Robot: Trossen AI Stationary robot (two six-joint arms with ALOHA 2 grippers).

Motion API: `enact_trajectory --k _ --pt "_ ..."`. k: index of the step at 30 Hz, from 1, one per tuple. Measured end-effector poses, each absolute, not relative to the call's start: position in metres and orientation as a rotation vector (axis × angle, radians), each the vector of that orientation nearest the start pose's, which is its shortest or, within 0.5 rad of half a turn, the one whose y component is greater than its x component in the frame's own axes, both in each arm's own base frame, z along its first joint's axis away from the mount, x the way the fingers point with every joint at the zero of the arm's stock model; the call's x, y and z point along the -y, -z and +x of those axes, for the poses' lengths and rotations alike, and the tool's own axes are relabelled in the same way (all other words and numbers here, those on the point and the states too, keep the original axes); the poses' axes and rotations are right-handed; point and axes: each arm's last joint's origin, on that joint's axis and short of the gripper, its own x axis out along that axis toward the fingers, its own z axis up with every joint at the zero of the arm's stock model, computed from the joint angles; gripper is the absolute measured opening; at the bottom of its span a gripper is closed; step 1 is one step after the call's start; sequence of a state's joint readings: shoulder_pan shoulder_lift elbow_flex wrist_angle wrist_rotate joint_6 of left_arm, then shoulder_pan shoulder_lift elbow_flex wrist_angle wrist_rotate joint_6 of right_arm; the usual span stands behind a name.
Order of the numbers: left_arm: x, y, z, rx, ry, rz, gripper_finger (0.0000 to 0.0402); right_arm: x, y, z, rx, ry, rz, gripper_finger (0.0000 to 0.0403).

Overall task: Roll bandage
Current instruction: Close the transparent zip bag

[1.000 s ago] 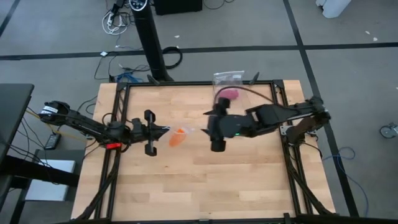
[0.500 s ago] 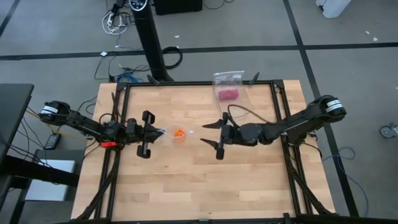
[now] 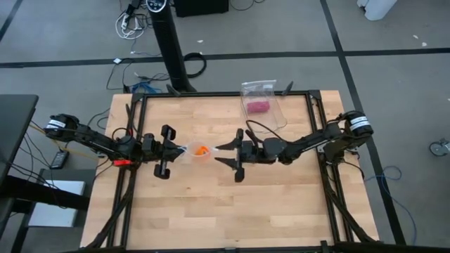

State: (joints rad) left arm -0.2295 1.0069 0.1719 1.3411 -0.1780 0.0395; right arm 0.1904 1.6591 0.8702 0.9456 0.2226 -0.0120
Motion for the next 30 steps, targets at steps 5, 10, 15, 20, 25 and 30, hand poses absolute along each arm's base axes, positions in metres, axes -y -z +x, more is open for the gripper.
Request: enact_trajectory --k 5,10,15,20,25,30 --pt "0.034 -0.232 0.169 0.491 0.041 -0.062 0.0001 -0.060 -0.250 0.351 0.152 0.095 0.004 0.0126" --pt "0.034 -0.231 0.169 0.489 0.036 -0.058 0.0001 -0.060 -0.250 0.351 0.145 0.099 -0.023 0.0017" --pt "0.034 -0.228 0.171 0.454 0.034 -0.050 0.0001 -0.063 -0.252 0.347 0.110 0.095 -0.047 0.0011" --pt "0.035 -0.216 0.176 0.319 0.021 -0.022 0.0001 -0.063 -0.272 0.332 0.075 0.114 -0.067 0.0008" --pt "0.034 -0.206 0.178 0.206 -0.020 -0.002 0.0002 -0.063 -0.288 0.312 -0.014 0.139 -0.092 0.0001" --pt "0.034 -0.205 0.179 0.187 -0.051 -0.001 0.0002 -0.062 -0.290 0.302 -0.079 0.135 -0.071 0.0006"
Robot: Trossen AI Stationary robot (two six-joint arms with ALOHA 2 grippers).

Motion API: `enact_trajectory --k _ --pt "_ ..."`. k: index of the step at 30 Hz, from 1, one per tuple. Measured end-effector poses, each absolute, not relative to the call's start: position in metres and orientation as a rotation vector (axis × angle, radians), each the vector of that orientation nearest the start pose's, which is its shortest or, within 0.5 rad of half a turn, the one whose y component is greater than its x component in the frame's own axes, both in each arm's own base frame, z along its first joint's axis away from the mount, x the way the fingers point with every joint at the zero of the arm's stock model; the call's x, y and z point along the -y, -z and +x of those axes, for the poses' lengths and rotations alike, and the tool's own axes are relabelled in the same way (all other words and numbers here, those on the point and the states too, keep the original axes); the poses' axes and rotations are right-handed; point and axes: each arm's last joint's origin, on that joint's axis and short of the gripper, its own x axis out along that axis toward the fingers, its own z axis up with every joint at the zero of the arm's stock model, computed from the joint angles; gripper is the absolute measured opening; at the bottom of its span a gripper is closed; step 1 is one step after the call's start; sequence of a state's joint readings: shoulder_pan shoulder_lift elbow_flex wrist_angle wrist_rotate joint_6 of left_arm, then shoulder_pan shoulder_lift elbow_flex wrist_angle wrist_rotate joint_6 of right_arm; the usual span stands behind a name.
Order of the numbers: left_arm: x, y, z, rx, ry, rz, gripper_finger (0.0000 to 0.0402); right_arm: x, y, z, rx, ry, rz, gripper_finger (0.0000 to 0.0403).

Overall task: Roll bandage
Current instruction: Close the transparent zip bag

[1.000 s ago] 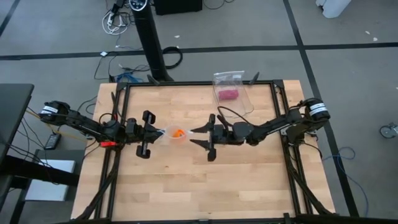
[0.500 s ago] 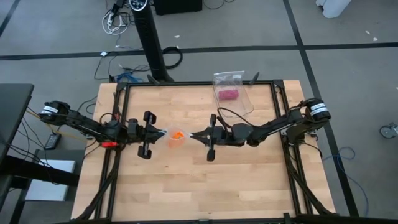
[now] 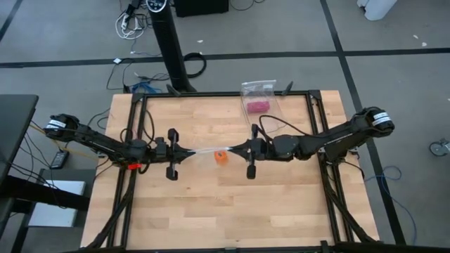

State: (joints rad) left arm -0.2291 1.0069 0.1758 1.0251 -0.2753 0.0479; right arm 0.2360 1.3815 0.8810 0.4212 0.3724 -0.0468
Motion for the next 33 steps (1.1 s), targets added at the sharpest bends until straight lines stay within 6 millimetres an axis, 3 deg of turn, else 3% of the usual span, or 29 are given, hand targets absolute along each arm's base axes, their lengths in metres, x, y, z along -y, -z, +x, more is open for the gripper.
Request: enact_trajectory --k 5,13,16,20,23,26,33 --pt "0.034 -0.209 0.182 0.189 -0.053 -0.001 0.0003 -0.062 -0.289 0.301 -0.096 0.141 -0.033 0.0033" --pt "0.036 -0.217 0.184 0.221 -0.024 -0.003 0.0003 -0.070 -0.298 0.276 -0.185 0.161 -0.030 0.0149" --pt "0.037 -0.219 0.185 0.231 -0.002 -0.002 0.0003 -0.075 -0.281 0.270 -0.197 0.148 0.002 0.0186" --pt "0.038 -0.224 0.186 0.252 0.029 -0.002 0.0003 -0.076 -0.246 0.270 -0.088 0.145 0.089 0.0218" --pt "0.038 -0.227 0.187 0.261 0.034 -0.002 0.0003 -0.073 -0.220 0.272 0.026 0.150 0.144 0.0228" --pt "0.039 -0.230 0.188 0.267 0.040 0.013 0.0003 -0.072 -0.206 0.275 0.132 0.144 0.161 0.0229" --pt "0.039 -0.233 0.190 0.267 0.049 0.020 0.0003 -0.070 -0.206 0.300 0.197 0.152 0.113 0.0182"
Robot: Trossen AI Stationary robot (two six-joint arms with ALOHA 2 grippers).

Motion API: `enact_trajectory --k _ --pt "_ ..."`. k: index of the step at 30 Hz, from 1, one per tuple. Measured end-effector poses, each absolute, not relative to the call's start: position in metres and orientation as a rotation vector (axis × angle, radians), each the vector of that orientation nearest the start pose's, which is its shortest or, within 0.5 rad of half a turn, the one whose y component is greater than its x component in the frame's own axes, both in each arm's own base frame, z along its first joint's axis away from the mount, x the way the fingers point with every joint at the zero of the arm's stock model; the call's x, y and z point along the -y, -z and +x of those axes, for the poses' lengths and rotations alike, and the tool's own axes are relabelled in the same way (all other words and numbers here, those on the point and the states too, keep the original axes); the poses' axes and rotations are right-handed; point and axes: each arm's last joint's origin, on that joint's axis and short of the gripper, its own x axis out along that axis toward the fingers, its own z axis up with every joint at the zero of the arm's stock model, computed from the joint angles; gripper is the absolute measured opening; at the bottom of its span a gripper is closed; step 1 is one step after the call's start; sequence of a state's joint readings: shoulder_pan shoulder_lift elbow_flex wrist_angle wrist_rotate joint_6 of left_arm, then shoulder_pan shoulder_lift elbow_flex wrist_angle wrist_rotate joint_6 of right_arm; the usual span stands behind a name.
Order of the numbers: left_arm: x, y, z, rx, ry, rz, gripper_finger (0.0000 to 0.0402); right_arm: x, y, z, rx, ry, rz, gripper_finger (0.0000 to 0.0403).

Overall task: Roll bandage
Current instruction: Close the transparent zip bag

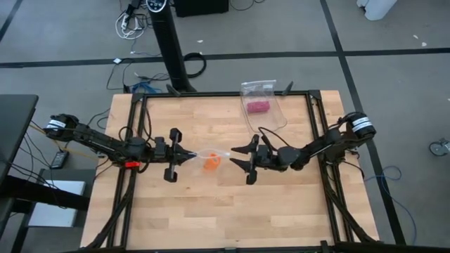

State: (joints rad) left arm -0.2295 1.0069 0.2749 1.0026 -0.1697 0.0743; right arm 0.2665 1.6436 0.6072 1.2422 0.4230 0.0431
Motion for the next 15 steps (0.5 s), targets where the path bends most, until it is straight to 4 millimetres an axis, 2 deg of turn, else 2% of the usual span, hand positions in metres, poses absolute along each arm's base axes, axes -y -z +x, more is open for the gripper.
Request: enact_trajectory --k 5,13,15 --pt "0.0394 -0.2324 0.1902 0.259 0.050 0.022 0.0003 -0.0678 -0.2155 0.3096 0.223 0.107 0.101 0.0135" --pt "0.0393 -0.2331 0.1900 0.267 0.049 0.022 0.0003 -0.0672 -0.2126 0.3103 0.194 0.104 0.089 0.0017" --pt "0.0393 -0.2335 0.1899 0.271 0.048 0.022 0.0003 -0.0670 -0.2123 0.3103 0.191 0.111 0.083 0.0005"
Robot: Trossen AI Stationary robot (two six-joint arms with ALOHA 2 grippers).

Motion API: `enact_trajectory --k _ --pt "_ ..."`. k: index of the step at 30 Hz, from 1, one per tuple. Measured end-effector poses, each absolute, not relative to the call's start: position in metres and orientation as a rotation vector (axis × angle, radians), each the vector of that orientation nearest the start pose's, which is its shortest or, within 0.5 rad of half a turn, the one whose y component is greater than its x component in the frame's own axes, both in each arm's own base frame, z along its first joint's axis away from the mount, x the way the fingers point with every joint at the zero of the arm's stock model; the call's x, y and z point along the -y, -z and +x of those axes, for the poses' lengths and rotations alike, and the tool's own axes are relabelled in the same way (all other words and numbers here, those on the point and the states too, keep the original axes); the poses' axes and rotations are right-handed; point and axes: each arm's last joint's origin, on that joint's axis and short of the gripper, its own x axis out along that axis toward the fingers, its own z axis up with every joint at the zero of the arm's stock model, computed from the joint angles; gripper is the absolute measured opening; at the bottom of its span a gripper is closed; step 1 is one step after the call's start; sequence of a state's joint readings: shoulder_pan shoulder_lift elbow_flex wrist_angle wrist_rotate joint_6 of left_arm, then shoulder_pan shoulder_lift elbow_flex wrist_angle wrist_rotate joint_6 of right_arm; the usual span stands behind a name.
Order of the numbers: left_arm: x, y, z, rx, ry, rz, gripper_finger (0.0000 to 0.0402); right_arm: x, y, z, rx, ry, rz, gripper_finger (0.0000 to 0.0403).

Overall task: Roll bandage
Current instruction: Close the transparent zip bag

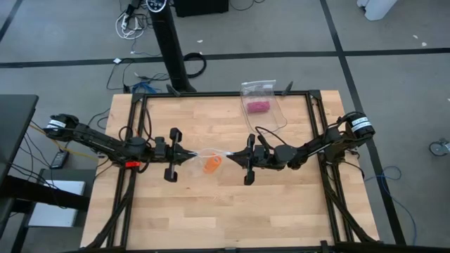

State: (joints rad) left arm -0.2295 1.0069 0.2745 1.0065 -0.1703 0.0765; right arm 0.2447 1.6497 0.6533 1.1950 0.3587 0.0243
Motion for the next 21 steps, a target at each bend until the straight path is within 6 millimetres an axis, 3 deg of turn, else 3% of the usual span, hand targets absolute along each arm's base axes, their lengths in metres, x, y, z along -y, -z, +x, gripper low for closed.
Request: enact_trajectory --k 7,14,18,21 --pt "0.036 -0.224 0.192 0.169 -0.079 0.057 0.0011 -0.069 -0.217 0.308 0.196 0.115 0.049 0.0003" --pt "0.033 -0.210 0.193 0.020 -0.197 0.105 0.0062 -0.067 -0.238 0.292 0.110 0.116 0.007 0.0002" --pt "0.033 -0.212 0.192 0.020 -0.192 0.080 0.0099 -0.064 -0.248 0.281 0.024 0.116 -0.011 0.0001" --pt "0.035 -0.227 0.197 0.035 -0.152 0.030 0.0124 -0.063 -0.254 0.278 -0.070 0.116 -0.031 0.0001"
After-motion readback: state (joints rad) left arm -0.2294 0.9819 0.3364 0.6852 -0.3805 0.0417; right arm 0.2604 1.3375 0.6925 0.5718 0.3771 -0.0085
